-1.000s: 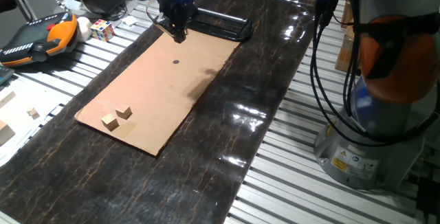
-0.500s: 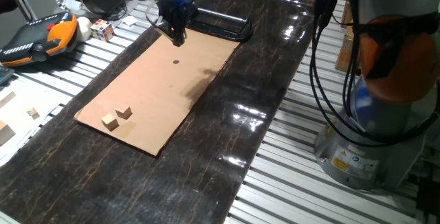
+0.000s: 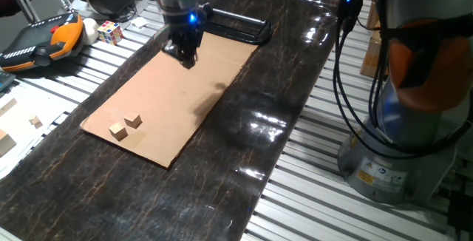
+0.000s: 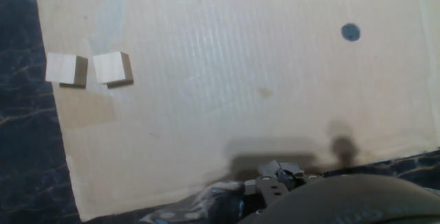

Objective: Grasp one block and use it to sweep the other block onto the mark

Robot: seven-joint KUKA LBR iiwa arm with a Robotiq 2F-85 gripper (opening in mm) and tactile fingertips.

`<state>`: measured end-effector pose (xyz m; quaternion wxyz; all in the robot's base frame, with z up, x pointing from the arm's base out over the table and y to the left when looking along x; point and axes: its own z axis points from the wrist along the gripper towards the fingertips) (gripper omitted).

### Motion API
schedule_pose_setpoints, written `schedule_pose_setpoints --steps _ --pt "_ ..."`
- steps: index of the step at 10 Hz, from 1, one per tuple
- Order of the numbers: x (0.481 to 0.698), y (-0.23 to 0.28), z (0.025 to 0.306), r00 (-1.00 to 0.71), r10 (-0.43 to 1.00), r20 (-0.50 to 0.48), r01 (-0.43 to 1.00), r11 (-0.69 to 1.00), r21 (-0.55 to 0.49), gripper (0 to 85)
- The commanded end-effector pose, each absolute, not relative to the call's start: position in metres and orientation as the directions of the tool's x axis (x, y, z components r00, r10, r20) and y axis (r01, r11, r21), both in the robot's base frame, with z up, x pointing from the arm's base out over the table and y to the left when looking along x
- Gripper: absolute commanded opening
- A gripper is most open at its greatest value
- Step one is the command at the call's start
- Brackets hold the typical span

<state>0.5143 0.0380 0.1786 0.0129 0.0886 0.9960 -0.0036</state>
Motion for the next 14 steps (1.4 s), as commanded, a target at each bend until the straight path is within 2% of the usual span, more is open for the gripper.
schedule_pose_setpoints --steps 1,4,8,11,14 --pt "0.513 0.041 0.175 -0.982 0.187 -0.026 0.187 0.982 -0.004 0.7" --pt "0.517 0.051 0.165 -0.969 0.245 0.006 0.245 0.969 -0.011 0.7" --pt "0.524 0.053 0.148 -0.952 0.307 -0.007 0.307 0.952 0.014 0.7" --pt "0.527 0.063 0.152 -0.944 0.331 -0.002 0.331 0.944 -0.012 0.7" --pt "0.531 0.077 0.151 -0.931 0.365 0.002 0.365 0.931 0.006 0.7"
